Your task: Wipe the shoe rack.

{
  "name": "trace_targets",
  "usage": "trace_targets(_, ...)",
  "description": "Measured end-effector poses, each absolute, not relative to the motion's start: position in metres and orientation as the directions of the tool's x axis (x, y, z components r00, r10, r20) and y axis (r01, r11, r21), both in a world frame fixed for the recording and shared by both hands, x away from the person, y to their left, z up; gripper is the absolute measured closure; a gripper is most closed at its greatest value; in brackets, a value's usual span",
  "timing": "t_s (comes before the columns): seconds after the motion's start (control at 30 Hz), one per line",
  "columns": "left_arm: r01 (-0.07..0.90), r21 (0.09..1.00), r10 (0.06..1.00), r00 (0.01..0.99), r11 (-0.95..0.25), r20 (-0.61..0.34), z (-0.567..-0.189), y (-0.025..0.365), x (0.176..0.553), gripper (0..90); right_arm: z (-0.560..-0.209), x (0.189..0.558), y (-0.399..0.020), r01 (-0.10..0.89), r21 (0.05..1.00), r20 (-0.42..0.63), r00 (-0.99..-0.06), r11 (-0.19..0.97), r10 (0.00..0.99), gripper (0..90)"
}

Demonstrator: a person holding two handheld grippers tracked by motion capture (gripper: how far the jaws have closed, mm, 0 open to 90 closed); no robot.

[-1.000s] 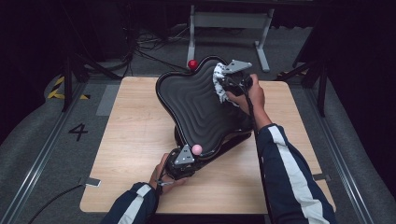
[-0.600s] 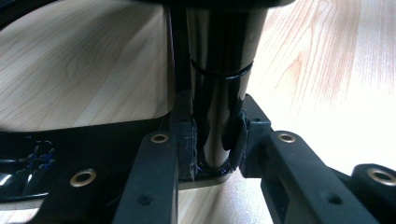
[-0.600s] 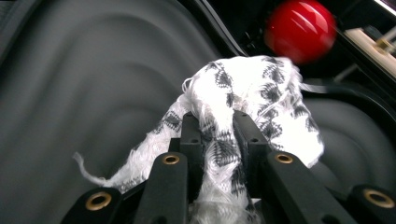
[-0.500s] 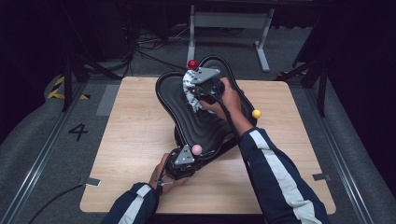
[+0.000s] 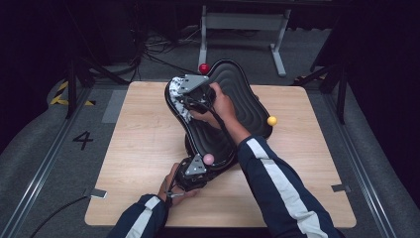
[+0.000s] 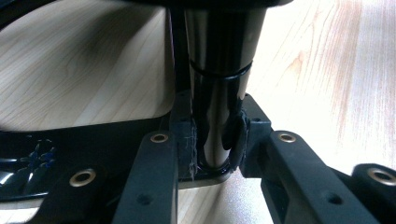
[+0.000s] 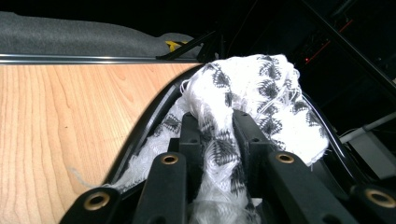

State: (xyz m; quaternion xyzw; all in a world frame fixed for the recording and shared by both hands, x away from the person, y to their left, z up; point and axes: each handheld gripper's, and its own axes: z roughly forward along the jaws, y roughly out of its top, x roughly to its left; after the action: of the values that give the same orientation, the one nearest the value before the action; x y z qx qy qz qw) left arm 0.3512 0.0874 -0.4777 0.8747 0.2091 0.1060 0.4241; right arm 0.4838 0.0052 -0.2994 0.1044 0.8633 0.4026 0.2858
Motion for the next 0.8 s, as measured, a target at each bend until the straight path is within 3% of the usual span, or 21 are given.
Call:
trace_targets(0.27,0.278,0.785,0.457,0.889,-0.554,0.008,-0.478,0.087,0.351,73.0,-0.300,0.481,0.011,-0.058,0.740,-0.431,-0.805,0.670,0.407,76.6)
trace_targets(0.8,0.275,0.787,0.457,0.889,-0.552,0.011,-0.478,0.088,0.352,73.1,-0.304,0.504,-0.038,-0.007,0.756,-0.413,-0.780,0.654,0.469,76.9)
